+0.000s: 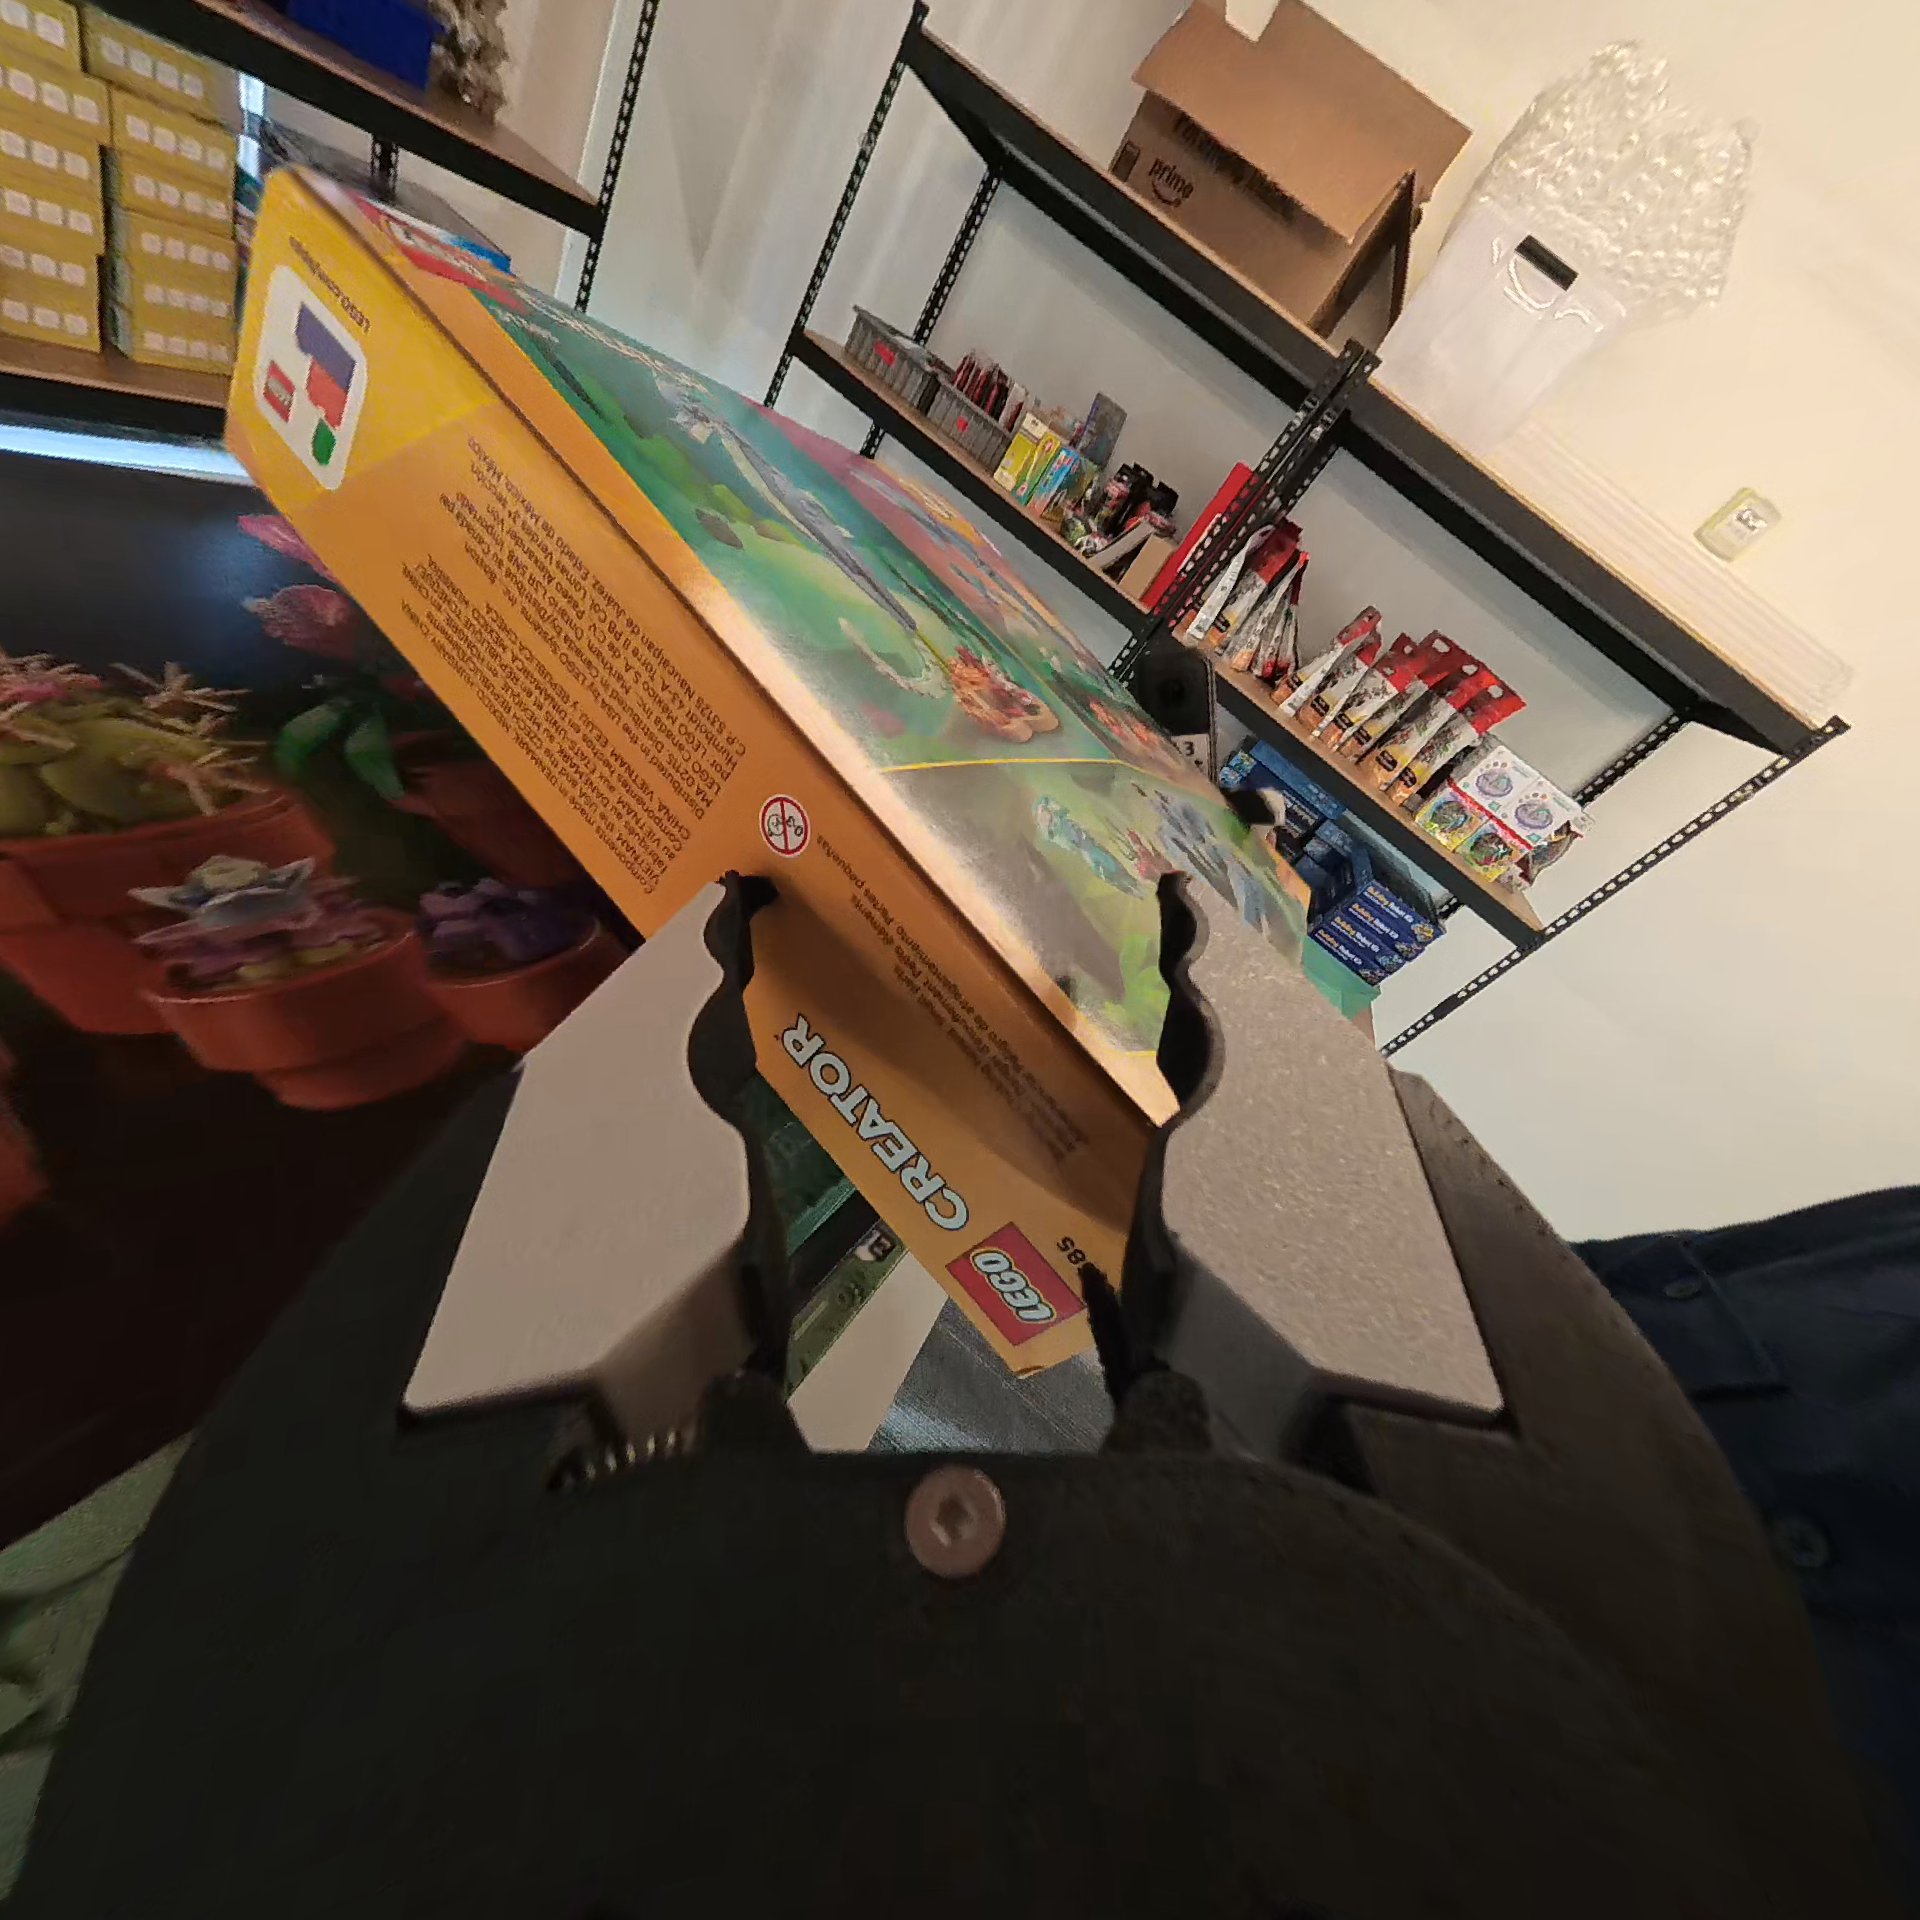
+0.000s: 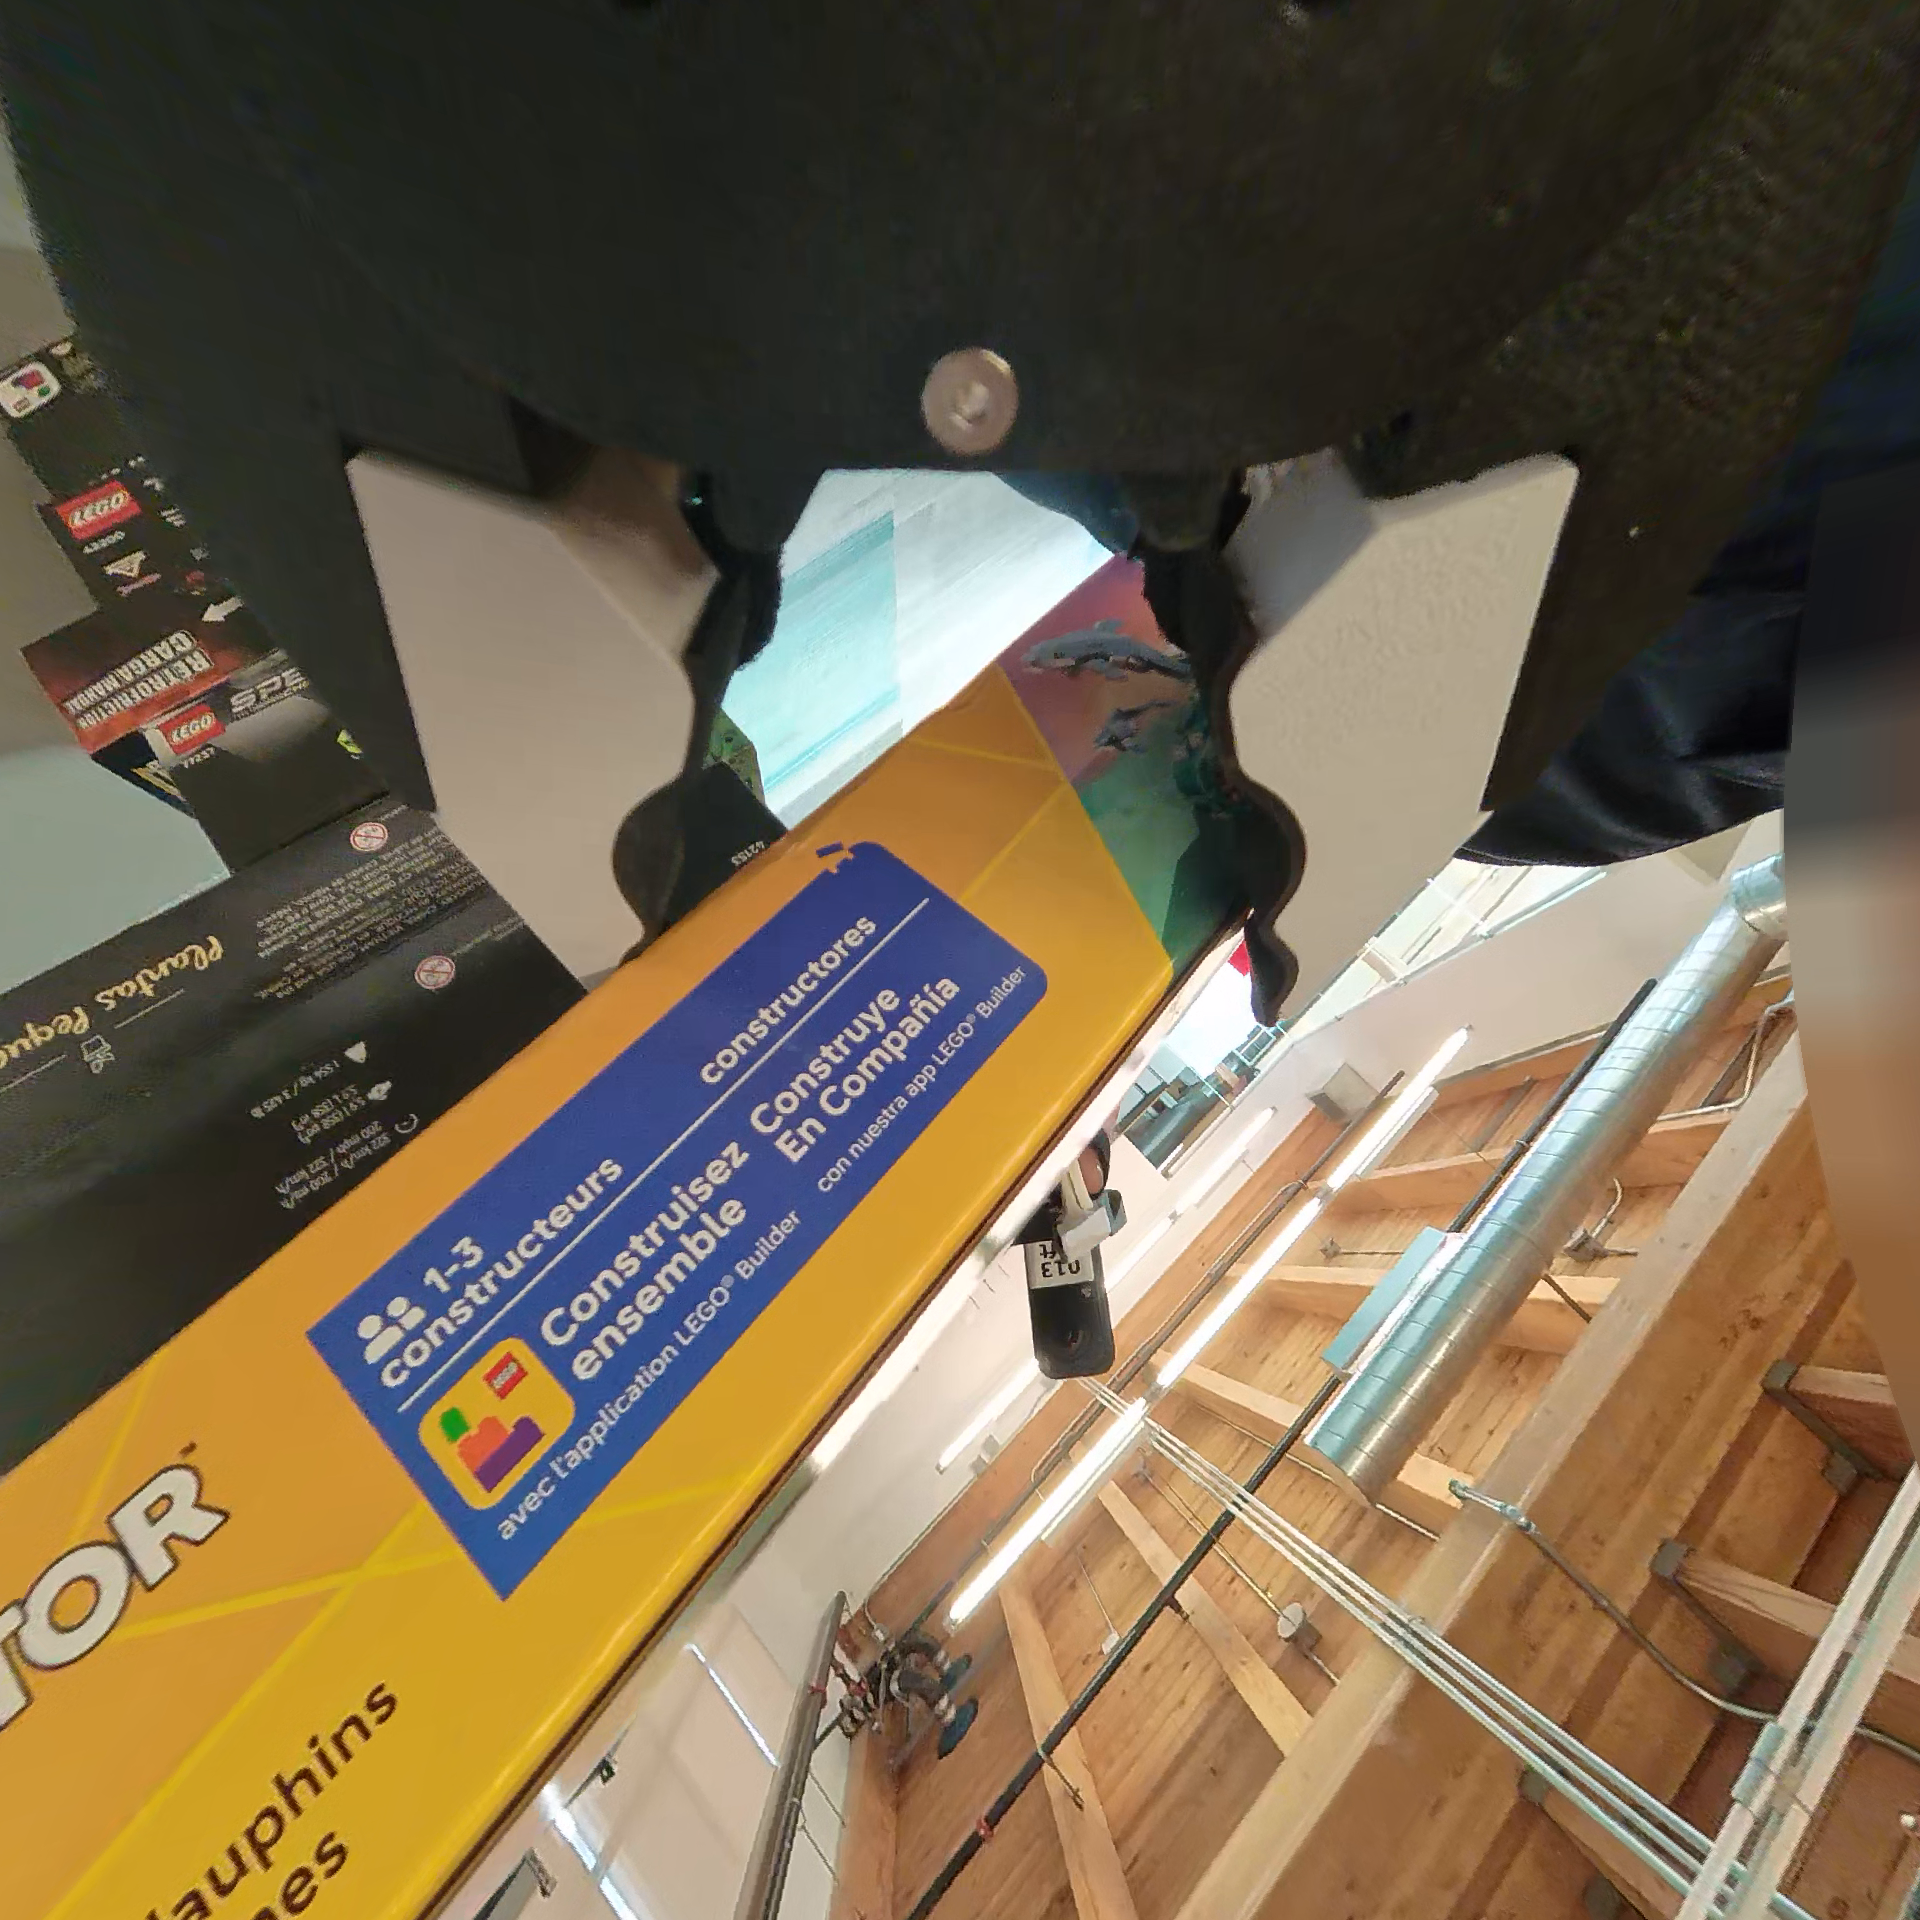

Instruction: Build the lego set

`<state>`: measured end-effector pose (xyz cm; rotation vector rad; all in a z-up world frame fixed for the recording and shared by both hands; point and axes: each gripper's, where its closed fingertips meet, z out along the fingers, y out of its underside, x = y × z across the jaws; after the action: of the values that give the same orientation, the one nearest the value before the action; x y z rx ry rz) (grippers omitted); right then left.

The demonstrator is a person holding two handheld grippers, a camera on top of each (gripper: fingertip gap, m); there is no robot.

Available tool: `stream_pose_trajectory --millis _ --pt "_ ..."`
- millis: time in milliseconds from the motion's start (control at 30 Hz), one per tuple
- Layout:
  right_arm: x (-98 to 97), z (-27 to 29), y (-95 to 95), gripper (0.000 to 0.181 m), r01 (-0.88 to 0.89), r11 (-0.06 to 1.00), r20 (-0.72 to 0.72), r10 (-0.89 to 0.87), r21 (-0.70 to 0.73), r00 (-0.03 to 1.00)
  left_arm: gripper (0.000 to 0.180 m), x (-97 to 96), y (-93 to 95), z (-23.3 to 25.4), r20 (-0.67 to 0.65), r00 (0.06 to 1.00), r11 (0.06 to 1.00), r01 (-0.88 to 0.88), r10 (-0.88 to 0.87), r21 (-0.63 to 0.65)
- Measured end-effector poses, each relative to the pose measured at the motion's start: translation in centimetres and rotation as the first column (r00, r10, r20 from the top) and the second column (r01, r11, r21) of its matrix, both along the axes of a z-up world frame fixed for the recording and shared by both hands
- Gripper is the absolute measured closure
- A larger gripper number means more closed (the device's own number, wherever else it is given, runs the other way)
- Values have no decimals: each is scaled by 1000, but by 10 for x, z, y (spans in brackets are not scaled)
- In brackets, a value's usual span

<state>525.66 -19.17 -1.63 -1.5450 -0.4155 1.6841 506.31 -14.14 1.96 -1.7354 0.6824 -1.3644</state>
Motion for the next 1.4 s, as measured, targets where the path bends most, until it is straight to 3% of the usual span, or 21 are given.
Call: stream_pose_trajectory --millis 967,1200,1400 --pt "164 4 -91 72 149 976 -149 -125 158 981 103 171 -75 26 20 992 981 118 -123 151" --pt "232 -25 -130 73 248 957 -160 -225 147 961 107 245 -94 -17 25 980 977 193 -196 92" --pt "245 -65 -153 72 255 961 -79 -248 103 966 81 303 -94 -129 -117 967 974 220 -224 -49"
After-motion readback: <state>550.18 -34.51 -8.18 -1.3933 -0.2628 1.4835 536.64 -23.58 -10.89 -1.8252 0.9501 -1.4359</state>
